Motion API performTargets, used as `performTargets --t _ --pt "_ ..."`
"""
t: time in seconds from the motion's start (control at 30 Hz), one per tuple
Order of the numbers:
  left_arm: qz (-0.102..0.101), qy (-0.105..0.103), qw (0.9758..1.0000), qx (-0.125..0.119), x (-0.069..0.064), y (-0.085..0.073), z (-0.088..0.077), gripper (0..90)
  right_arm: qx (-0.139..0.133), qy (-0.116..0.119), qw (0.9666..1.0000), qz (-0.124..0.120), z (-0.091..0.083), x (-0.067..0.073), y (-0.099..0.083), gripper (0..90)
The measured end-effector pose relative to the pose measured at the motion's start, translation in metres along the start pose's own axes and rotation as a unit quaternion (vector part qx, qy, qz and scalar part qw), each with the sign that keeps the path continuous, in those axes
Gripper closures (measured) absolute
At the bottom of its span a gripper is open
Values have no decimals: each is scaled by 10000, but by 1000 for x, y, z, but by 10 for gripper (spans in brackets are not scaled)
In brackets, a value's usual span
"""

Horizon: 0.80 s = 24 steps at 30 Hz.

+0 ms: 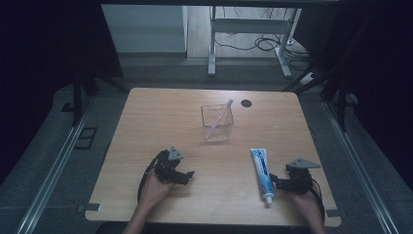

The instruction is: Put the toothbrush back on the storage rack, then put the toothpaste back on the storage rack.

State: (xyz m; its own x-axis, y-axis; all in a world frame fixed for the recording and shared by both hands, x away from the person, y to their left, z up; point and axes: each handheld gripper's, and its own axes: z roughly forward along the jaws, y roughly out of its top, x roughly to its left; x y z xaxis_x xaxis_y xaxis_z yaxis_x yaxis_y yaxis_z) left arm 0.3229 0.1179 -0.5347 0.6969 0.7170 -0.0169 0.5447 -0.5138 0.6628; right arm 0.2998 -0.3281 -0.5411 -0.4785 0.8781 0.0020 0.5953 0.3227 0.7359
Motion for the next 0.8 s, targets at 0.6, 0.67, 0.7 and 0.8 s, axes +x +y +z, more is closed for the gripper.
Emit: performTargets --t 0.6,0.67,0.7,0.8 --pt "-66 -22 10000 -20 5 -9 6 15 -16 292 9994 188 -5 -5 -1 263" --pt "-67 -20 10000 -20 5 -9 6 16 46 334 9993 187 -6 -5 0 266" --pt "-66 -19 10000 -21 5 -9 6 16 67 337 9992 191 -6 -5 1 272" --pt "-56 -17 10000 -17 5 -10 5 17 174 343 9989 250 -6 -5 4 281"
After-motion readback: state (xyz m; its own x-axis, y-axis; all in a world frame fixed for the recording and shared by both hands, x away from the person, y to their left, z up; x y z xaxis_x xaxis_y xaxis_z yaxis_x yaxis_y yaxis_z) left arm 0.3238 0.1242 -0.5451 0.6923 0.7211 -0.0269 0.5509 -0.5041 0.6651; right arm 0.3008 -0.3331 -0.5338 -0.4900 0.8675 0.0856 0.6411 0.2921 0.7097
